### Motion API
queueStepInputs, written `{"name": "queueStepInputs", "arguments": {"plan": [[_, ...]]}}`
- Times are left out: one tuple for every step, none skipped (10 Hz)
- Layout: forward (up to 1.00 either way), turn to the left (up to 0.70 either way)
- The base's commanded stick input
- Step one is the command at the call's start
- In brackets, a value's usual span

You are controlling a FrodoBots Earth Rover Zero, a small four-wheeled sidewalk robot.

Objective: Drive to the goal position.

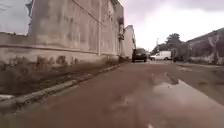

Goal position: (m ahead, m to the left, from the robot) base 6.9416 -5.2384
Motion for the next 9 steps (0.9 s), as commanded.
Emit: {"name": "queueStepInputs", "arguments": {"plan": [[0.0, 0.0], [0.0, 0.0], [0.0, 0.0], [0.0, 0.0], [0.0, 0.0], [0.0, 0.0], [0.0, 0.0], [0.85, 0.0], [0.85, 0.0]]}}
